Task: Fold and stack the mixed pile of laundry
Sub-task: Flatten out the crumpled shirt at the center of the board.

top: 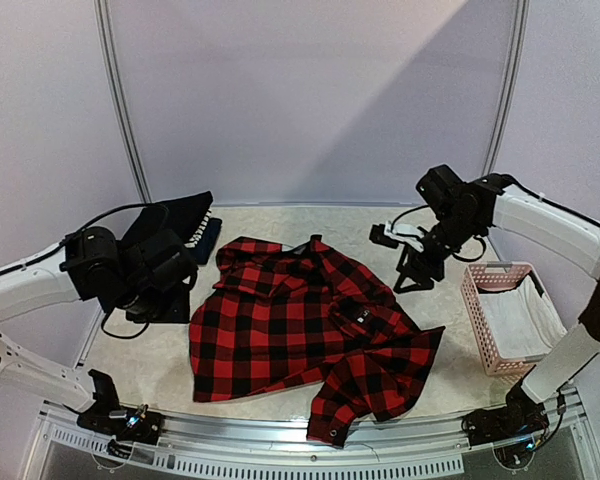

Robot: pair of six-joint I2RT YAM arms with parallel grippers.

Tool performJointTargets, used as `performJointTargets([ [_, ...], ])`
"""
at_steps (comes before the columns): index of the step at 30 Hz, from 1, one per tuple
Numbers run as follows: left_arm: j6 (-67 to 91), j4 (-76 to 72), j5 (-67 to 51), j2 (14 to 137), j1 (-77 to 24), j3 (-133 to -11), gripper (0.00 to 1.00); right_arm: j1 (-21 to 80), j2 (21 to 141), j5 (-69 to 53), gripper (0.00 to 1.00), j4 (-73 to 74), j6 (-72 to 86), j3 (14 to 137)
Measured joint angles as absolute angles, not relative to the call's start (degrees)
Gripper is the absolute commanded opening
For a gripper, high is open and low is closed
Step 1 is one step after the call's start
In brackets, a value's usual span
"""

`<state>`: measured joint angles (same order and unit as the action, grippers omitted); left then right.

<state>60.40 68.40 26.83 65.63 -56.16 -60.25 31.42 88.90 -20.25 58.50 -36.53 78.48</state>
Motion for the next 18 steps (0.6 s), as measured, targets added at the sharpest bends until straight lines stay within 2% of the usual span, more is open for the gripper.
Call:
performJointTargets([
  [3,53.36,62.70,25.52,67.35,-47.53,-57.98,0.62,31.42,97.27,-20.43,0.66,52.16,-31.57,84.38],
  [5,49.43,58.70,23.51,69.73,-42.46,-56.47,0.63,31.42,103.42,-20.56,0.73,49.28,-28.71,89.25],
  [8,43.64,51.55,18.87,75.29,-35.44,-54.46,0.63,31.42,114.76,-21.41,0.78,46.17,-24.49,100.36],
  [10,41.04,47.37,15.53,78.67,-32.64,-53.69,0.63,31.48,120.84,-21.74,0.81,45.25,-22.04,107.04],
  [13,38.94,41.78,10.70,83.24,-30.61,-52.95,0.62,31.81,129.45,-21.80,0.93,43.97,-18.92,116.44],
  [18,38.57,34.50,3.70,89.60,-30.30,-51.66,0.60,32.53,139.81,-21.19,0.96,43.09,-15.44,126.23],
])
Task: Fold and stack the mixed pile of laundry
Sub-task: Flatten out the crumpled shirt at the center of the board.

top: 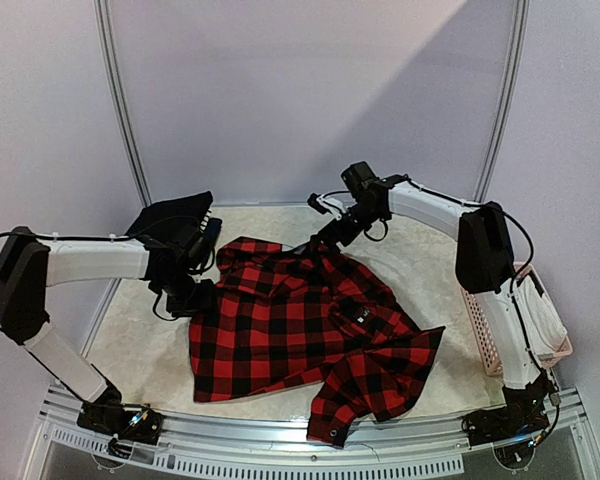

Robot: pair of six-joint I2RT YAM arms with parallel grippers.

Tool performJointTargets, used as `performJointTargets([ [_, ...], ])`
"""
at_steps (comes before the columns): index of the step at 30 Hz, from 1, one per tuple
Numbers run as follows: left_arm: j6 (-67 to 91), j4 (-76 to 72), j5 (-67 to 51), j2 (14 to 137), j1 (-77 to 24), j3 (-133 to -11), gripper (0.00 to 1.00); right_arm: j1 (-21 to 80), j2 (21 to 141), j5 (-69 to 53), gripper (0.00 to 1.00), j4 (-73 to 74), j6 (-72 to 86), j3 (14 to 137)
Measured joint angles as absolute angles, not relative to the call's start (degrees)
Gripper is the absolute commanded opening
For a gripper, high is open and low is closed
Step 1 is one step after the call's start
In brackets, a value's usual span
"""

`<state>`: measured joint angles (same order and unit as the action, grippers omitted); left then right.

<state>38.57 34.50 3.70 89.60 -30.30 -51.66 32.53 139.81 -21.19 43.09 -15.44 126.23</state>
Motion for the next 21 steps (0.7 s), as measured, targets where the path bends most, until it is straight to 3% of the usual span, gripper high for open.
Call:
performJointTargets([
  [2,38.63,33.17,2.46,91.11,-30.30,-51.18,0.57,32.71,143.31,-21.12,0.91,42.98,-14.28,129.25],
  [4,38.81,32.18,1.69,91.66,-30.30,-50.35,0.54,32.75,146.12,-21.12,0.75,42.70,-13.08,131.17],
  [8,38.98,31.29,1.69,91.74,-30.30,-48.95,0.41,32.88,148.94,-20.40,0.21,42.13,-10.35,131.74],
  [11,38.96,30.39,1.69,92.03,-30.30,-48.21,0.30,32.58,148.86,-19.70,0.00,41.74,-8.99,131.74],
  [17,38.79,27.70,1.85,93.30,-30.37,-47.97,0.25,28.82,141.43,-19.57,0.01,38.24,-6.00,125.95],
  [21,38.54,26.15,2.11,93.95,-30.61,-48.18,0.27,22.85,132.03,-20.29,0.10,35.62,-4.01,119.44],
])
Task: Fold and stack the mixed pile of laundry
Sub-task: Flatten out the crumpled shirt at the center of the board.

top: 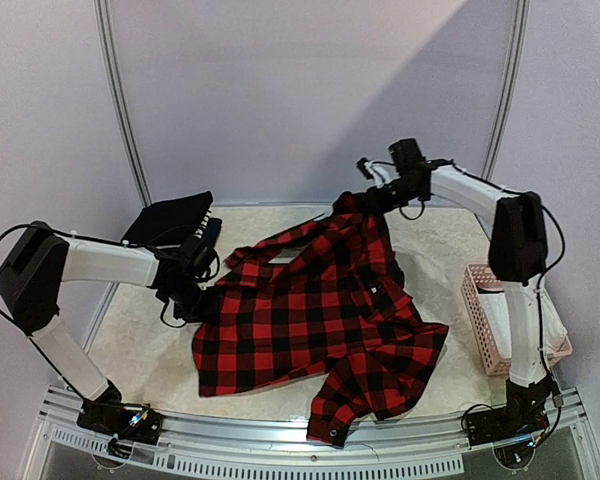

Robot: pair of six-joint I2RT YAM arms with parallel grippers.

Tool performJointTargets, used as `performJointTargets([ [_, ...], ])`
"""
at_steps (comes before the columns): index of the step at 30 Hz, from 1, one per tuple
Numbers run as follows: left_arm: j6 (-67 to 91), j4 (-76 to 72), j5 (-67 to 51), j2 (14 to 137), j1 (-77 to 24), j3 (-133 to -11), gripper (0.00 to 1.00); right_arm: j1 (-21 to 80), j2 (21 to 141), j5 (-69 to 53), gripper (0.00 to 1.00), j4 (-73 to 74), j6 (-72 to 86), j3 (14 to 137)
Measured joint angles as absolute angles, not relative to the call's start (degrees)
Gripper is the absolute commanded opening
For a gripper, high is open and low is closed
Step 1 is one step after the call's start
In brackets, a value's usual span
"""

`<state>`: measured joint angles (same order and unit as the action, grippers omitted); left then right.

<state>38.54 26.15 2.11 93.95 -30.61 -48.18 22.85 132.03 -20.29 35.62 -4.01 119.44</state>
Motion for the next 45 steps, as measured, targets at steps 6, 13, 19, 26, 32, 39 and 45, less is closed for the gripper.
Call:
performJointTargets([
  [6,37.89,24.27,2.61,96.25,-31.42,-50.30,0.40,11.00,118.96,-21.08,0.36,31.55,-1.50,104.49],
  [13,35.38,27.03,2.74,97.80,-32.29,-53.93,0.53,1.17,119.02,-23.18,0.49,34.54,1.45,98.26],
  [19,30.02,35.14,4.62,96.68,-31.27,-63.94,0.58,0.54,119.07,-30.44,0.63,38.20,-2.00,98.74],
  [26,23.90,38.96,4.34,98.32,-24.25,-71.13,0.59,6.68,122.48,-33.08,0.73,43.94,-7.84,100.60],
  [32,22.59,40.95,0.23,102.15,-22.31,-69.87,0.58,13.72,124.22,-27.40,0.84,47.46,-14.00,96.75],
  [39,25.36,41.39,-2.57,98.76,-23.33,-62.28,0.55,22.24,111.37,-13.80,0.80,43.86,-21.37,78.87],
  [45,27.51,40.14,-3.27,97.43,-24.82,-59.18,0.55,30.37,105.36,-6.24,0.79,39.35,-23.99,77.58],
])
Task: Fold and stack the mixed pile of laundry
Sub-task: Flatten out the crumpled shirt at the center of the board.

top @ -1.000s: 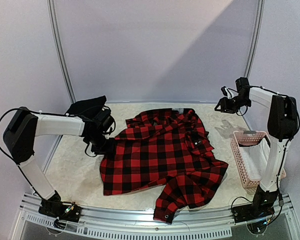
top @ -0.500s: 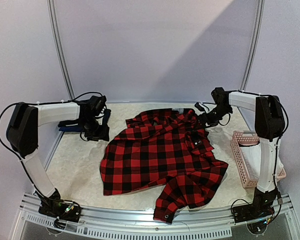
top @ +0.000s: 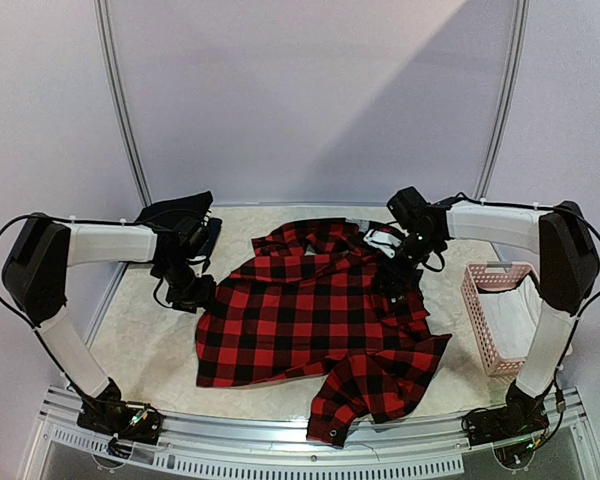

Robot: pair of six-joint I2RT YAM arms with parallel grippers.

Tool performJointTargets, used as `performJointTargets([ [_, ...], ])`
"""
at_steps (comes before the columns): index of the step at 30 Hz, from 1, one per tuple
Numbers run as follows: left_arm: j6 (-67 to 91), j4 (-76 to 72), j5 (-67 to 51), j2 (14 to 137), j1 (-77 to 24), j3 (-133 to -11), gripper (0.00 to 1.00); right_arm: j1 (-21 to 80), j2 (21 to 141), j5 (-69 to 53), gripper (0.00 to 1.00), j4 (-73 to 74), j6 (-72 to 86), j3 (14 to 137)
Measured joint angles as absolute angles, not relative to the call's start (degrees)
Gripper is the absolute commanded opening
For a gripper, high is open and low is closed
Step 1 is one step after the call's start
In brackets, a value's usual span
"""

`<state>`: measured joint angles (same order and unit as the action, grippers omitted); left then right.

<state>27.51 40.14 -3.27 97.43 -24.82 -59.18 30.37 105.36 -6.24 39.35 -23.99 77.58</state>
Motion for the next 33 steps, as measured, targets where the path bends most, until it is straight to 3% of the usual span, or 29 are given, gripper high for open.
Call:
performJointTargets([
  [12,28.93,36.56,-2.33,100.55,-25.12,-58.52,0.45,36.38,108.36,-0.19,0.77,42.46,-21.61,79.57],
  [18,29.34,34.83,-2.66,101.16,-25.12,-58.41,0.28,36.40,113.75,0.82,0.72,46.00,-20.23,79.94],
  [23,29.67,32.91,-3.22,101.19,-25.12,-57.67,0.06,36.42,114.59,2.70,0.52,47.31,-19.31,79.94],
  [25,29.89,32.18,-3.62,101.16,-25.12,-57.39,0.00,36.42,114.54,3.73,0.36,47.57,-19.07,79.94],
  [28,30.06,31.14,-3.95,100.95,-25.12,-56.90,0.00,36.36,113.84,4.93,0.06,48.23,-19.53,79.94],
  [29,30.04,31.00,-4.01,100.84,-25.12,-56.75,0.00,36.25,112.99,5.39,0.01,48.84,-18.90,79.94],
  [33,30.00,31.24,-3.90,99.98,-25.12,-56.51,0.00,35.00,108.22,5.78,0.00,50.13,-19.68,79.94],
])
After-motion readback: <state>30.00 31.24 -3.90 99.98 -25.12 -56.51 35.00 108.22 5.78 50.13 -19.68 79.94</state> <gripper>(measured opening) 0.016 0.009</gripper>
